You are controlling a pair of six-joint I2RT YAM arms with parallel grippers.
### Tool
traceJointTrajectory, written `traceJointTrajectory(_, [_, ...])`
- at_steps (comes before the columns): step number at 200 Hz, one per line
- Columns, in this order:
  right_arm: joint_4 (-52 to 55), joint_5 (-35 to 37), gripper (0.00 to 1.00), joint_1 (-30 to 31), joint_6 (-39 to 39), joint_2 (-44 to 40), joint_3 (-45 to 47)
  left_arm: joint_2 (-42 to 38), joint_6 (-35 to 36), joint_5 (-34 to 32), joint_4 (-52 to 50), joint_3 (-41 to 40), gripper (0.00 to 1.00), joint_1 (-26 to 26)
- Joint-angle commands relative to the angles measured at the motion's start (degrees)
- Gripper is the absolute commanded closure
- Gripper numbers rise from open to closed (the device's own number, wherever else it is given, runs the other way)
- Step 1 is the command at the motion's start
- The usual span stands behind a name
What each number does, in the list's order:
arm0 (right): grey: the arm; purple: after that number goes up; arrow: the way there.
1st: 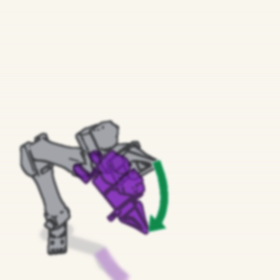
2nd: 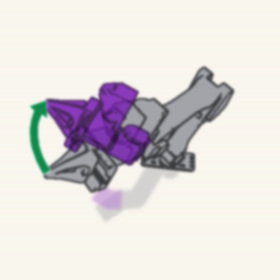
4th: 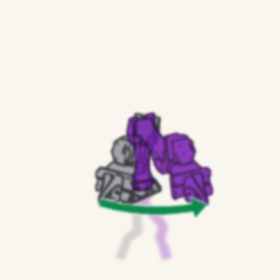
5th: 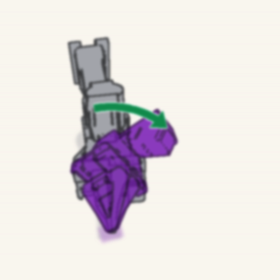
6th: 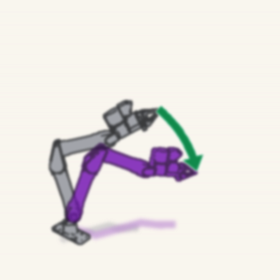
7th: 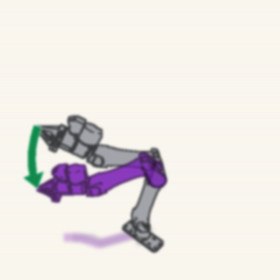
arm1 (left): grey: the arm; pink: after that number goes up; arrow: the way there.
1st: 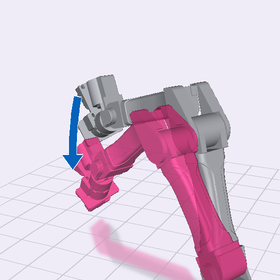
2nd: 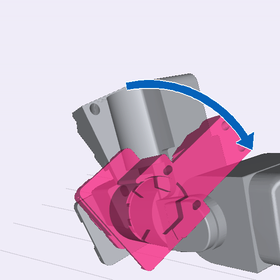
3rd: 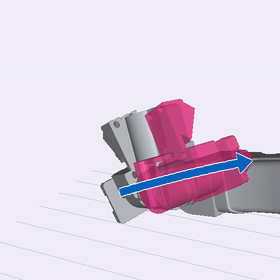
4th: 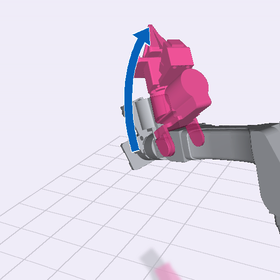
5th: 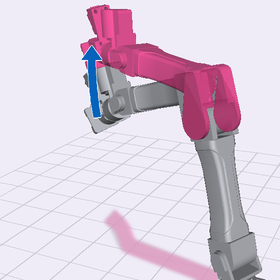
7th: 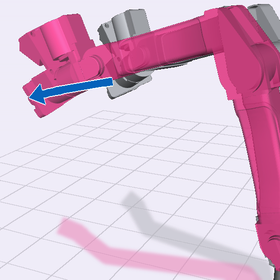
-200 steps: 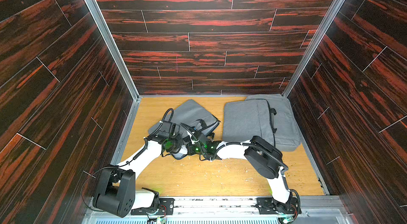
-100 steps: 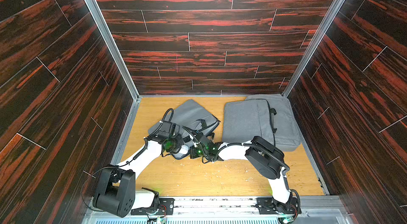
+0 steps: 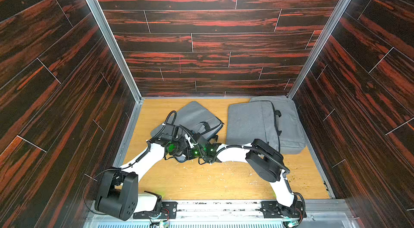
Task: Put the mouse into the laptop bag
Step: Close the zippered laptop bag at the center of the board.
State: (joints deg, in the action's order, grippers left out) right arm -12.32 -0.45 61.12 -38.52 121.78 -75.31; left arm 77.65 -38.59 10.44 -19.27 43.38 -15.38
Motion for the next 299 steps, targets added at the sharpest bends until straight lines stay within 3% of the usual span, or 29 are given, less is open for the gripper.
traceJointTrajectory(1, [2.3,4.9,1.0,0.1,1.6,-4.7,5.5,-0.7,-0.5,0.9,-0.9,-1.3,1.0,-0.3])
traceJointTrajectory(39, [4.3,7.0,0.99,0.0,1.9,-6.5,9.0,-1.0,-0.5,0.7,-0.8,-1.5,1.0,-0.3])
traceJointTrajectory(173, [5.4,4.5,1.0,-0.1,0.3,-0.4,0.3,-0.1,-0.4,1.7,-0.2,-1.6,1.0,-0.3])
traceJointTrajectory(241, [11.7,9.8,1.0,-0.5,-0.5,-0.4,-0.6,-0.3,-0.3,1.7,-0.2,-1.7,1.0,-0.3])
traceJointTrajectory(299, [8.7,3.0,1.0,-0.8,-1.6,5.4,-5.9,-0.1,-0.3,1.7,0.0,-1.8,1.0,-0.3])
